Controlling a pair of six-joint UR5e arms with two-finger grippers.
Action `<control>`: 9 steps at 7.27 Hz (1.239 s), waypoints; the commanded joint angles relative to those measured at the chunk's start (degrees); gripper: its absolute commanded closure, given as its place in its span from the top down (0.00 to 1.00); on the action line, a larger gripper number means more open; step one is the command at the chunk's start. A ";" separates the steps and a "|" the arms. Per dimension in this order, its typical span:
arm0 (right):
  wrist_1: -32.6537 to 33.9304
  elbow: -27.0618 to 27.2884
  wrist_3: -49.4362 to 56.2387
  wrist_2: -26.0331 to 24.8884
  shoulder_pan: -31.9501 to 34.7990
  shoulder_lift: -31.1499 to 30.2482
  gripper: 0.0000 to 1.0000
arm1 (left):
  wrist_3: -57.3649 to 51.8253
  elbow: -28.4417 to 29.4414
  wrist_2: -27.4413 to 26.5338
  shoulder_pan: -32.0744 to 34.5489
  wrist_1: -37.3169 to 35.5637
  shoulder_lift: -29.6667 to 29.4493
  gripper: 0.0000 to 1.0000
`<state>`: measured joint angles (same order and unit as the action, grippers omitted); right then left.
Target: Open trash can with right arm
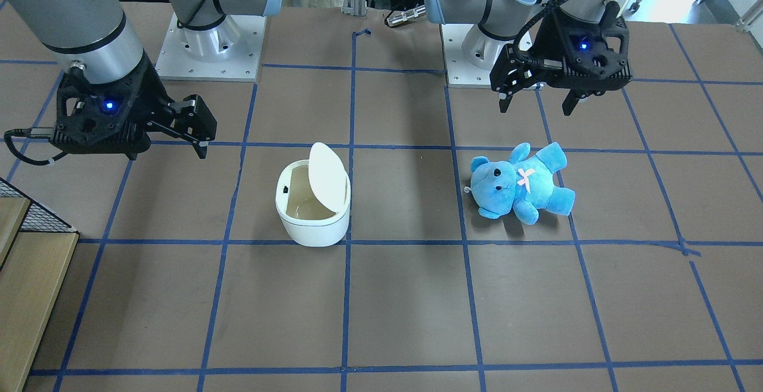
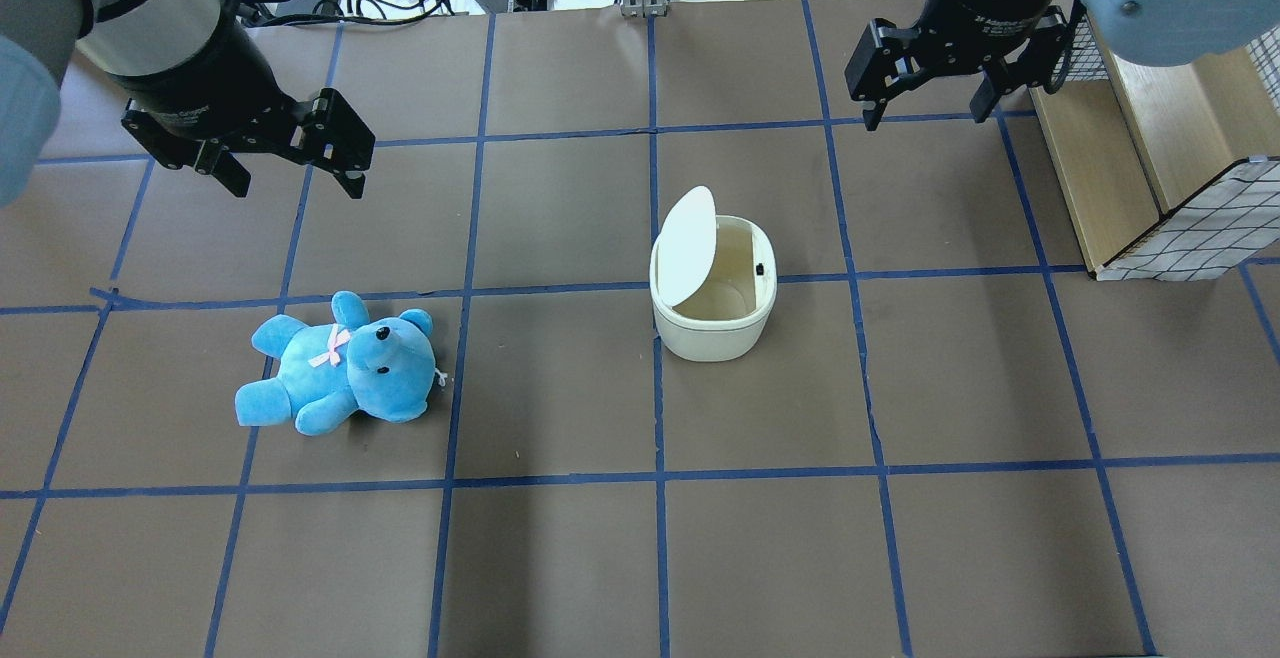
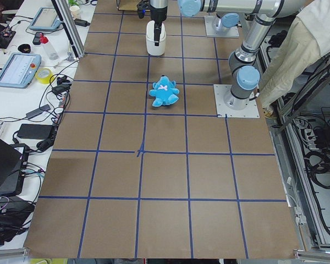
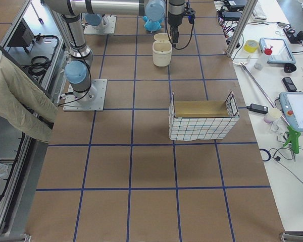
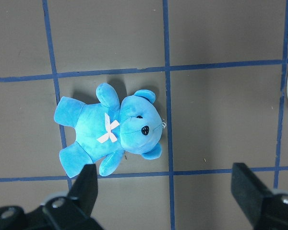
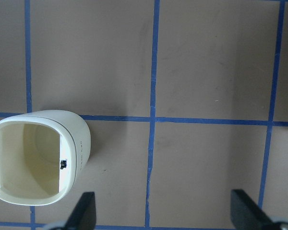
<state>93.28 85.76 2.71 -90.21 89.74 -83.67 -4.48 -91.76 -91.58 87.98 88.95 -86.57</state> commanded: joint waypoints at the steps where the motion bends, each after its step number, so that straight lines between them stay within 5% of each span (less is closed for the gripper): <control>1: -0.81 -0.07 -0.51 0.21 0.00 0.00 1.00 | 0.00 0.00 0.00 0.00 0.00 0.00 1.00; 9: -4.16 -0.69 -1.48 1.27 0.00 0.00 1.00 | -0.09 0.00 0.00 0.00 0.00 0.00 1.00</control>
<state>89.09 85.19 1.23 -88.96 89.74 -83.67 -4.50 -91.76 -91.58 87.98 88.95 -86.57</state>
